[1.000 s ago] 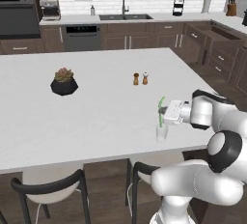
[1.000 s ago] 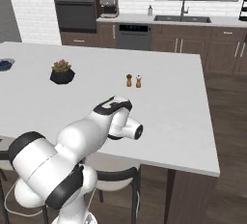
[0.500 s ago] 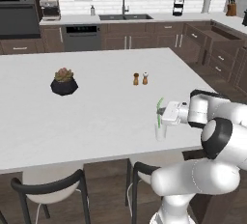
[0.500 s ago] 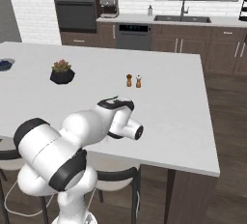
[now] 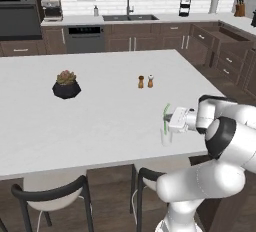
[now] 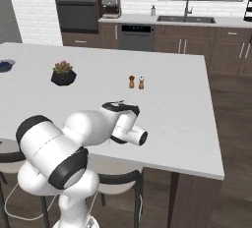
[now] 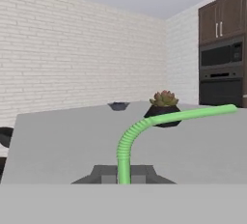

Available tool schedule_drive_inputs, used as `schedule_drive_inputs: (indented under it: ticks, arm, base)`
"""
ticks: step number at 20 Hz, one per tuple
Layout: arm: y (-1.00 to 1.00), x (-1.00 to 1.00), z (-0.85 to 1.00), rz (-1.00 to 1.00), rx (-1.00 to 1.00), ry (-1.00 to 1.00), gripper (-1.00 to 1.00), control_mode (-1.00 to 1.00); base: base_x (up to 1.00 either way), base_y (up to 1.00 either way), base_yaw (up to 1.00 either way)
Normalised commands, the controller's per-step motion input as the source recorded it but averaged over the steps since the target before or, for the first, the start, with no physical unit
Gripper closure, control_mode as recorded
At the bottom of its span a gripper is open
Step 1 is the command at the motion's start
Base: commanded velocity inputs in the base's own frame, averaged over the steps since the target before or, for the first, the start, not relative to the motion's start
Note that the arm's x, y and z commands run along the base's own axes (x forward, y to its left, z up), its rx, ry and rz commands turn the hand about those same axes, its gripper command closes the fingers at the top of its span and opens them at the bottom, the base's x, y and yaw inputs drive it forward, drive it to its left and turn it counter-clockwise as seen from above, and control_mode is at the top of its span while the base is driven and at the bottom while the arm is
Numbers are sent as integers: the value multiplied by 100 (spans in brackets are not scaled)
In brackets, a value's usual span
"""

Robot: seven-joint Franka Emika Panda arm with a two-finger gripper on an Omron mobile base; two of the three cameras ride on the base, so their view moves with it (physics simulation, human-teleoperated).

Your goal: Take a straw from the drawer in front and place it inside the glass cup on the dining counter.

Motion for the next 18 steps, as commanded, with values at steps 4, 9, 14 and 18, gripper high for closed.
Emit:
schedule_drive_inputs:
  ticks: [4,9,14,18]
  arm:
    - [0,-5,-8,0,0,0,100,-100]
    - [0,-6,-8,0,0,0,100,-100]
    - [-3,-19,-9,0,0,0,-100,-100]
    - [-15,-21,-1,0,0,-1,-100,-100]
  base:
    - [0,0,0]
    - [0,0,0]
    - [0,0,0]
    - [0,0,0]
